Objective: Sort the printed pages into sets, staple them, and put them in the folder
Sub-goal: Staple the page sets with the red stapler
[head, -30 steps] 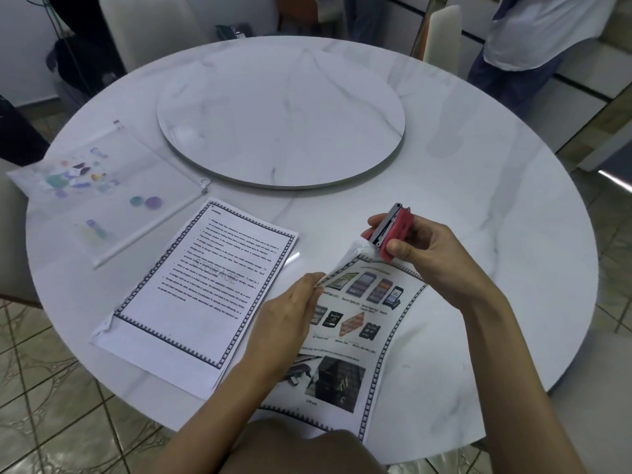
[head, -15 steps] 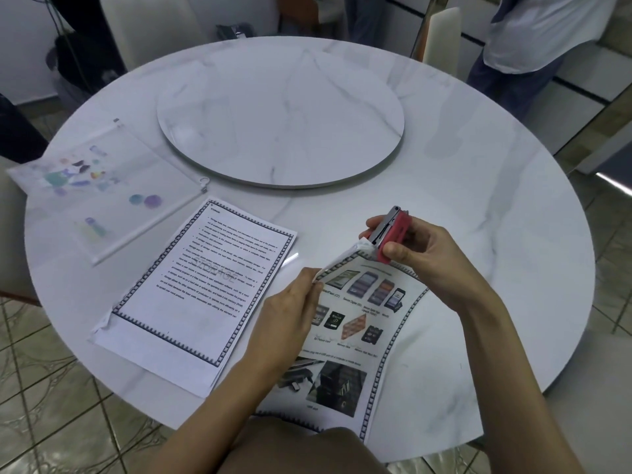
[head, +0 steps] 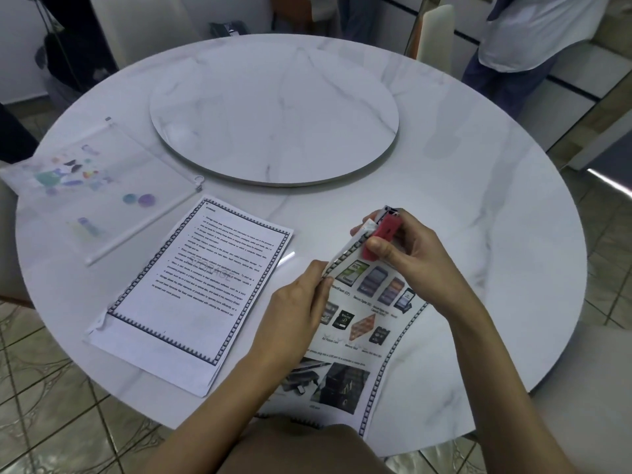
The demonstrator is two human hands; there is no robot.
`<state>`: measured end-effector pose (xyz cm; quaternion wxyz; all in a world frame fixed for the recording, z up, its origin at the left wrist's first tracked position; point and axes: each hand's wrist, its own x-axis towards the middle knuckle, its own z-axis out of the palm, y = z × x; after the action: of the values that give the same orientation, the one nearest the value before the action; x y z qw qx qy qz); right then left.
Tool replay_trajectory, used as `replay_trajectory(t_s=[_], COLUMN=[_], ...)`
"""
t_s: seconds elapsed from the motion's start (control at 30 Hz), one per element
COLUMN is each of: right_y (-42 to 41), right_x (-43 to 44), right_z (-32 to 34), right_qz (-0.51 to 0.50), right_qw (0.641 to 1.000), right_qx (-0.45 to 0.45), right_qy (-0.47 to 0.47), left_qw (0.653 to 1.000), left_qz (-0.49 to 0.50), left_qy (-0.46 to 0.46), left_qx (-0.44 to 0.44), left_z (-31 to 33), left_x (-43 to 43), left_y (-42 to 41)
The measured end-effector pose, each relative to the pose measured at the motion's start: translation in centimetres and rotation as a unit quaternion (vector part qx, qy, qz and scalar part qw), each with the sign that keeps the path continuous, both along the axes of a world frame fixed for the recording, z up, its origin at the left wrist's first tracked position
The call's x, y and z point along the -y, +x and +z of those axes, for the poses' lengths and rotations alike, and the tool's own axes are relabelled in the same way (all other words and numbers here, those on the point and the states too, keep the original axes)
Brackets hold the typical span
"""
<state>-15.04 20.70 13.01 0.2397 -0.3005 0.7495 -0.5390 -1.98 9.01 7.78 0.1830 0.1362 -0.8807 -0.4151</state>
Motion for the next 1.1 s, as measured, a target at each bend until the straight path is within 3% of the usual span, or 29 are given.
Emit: replay_trajectory(t_s=[0.33, 0.9, 1.1], right_y=[-0.1, 2.5, 2.0], right_x=[-0.3, 1.7, 2.1], right_z=[0.6, -2.0, -2.3], right_qz=[0.015, -0.146, -0.108], right_qw=[0.997, 0.987, 0.993], right_qx=[0.041, -0.072, -0.053], right_qy=[0.071, -0.003, 0.0], left_qw=[1.0, 0.999, 0.999], left_qz=[-0.001, 0.002, 0.021], left_qy=[0.012, 0.006, 0.003], left_qx=[0.026, 0.033, 0.028], left_z=[-0.3, -1.1, -2.3], left_x=[-0.1, 0.4, 1.2], left_y=[-0.1, -0.1, -0.2])
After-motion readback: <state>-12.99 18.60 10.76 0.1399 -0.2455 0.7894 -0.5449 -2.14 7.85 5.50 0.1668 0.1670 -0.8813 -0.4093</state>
